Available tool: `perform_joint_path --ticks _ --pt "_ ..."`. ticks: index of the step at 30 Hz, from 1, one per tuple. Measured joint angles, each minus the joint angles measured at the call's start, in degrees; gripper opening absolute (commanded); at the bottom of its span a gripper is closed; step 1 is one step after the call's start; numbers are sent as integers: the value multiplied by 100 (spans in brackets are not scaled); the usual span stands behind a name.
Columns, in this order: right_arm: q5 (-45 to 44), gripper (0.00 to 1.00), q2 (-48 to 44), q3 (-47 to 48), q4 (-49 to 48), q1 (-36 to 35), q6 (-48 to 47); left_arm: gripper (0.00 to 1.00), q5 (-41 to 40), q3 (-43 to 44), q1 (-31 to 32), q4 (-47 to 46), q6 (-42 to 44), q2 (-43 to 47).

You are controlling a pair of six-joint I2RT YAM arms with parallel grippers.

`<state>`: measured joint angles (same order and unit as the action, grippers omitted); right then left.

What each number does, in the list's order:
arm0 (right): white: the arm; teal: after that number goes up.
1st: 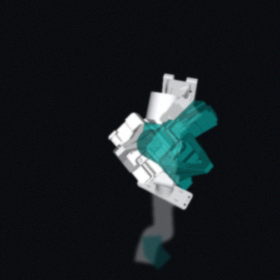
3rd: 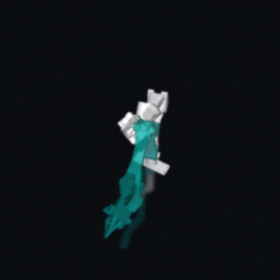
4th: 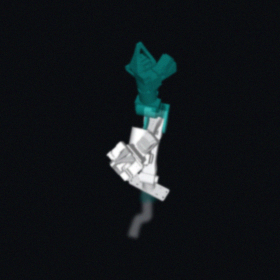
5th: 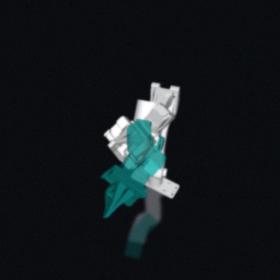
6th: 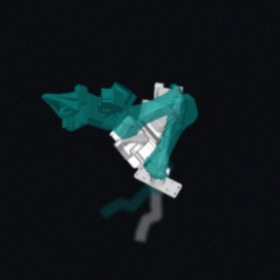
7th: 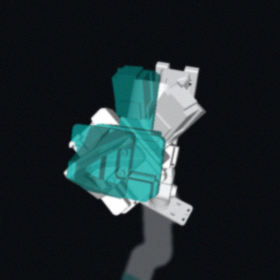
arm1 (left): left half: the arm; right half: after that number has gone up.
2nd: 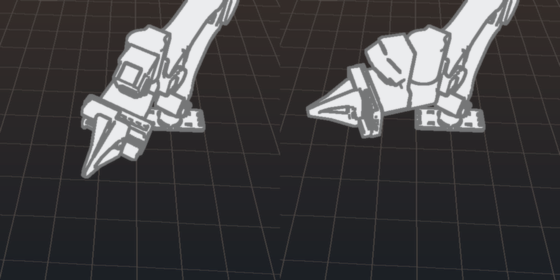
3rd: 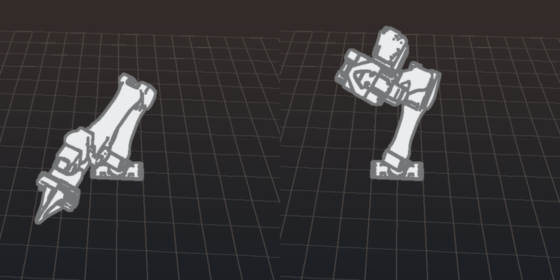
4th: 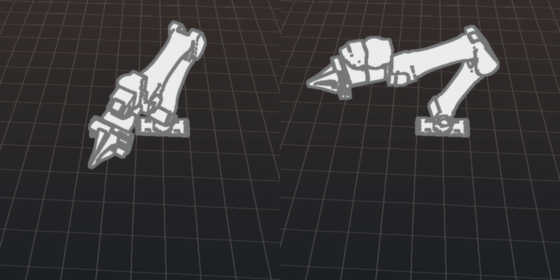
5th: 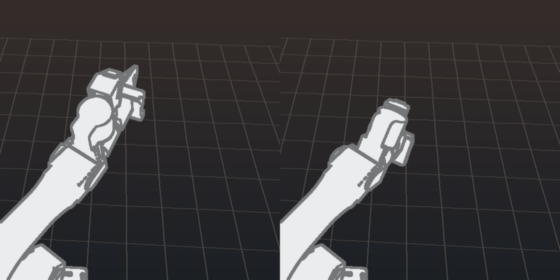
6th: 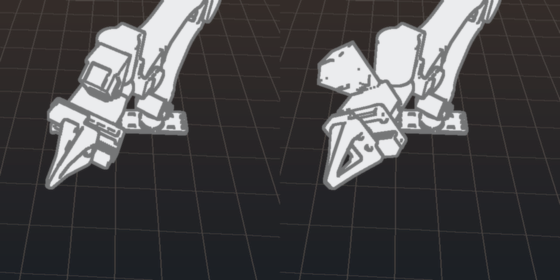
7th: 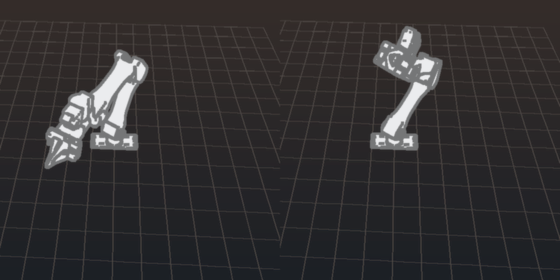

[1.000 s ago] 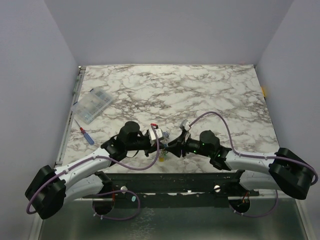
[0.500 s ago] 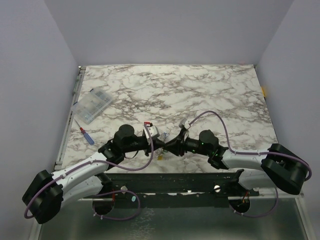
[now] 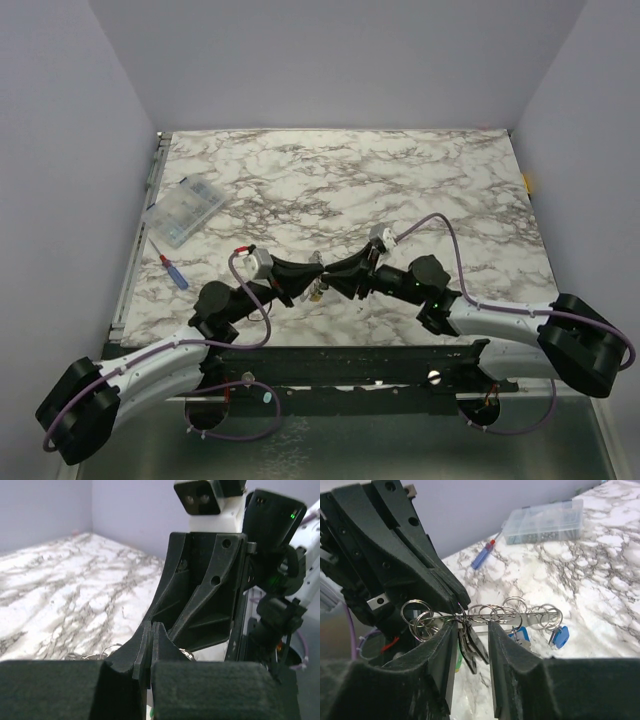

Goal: Put the keys on the keyring

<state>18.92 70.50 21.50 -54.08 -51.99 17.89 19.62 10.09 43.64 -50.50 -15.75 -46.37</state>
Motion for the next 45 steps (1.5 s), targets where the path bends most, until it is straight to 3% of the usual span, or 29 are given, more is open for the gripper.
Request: perform_joint_path --ticks 5,15,24,40,45 --pt "-81 52 -181 155 -33 44 -129 0 -437 -284 37 -986 -264 111" --pt "44 53 -820 175 260 74 -553 0 -640 -302 63 -2122 -352 44" --pt "162 55 -828 168 319 85 -623 0 -632 -302 63 -2452 -358 -31" --pt "546 39 -614 614 363 138 -1029 0 -393 -302 63 -2946 -588 -151" --pt "966 40 -431 654 267 144 -977 0 -356 -302 63 -3073 -619 -258"
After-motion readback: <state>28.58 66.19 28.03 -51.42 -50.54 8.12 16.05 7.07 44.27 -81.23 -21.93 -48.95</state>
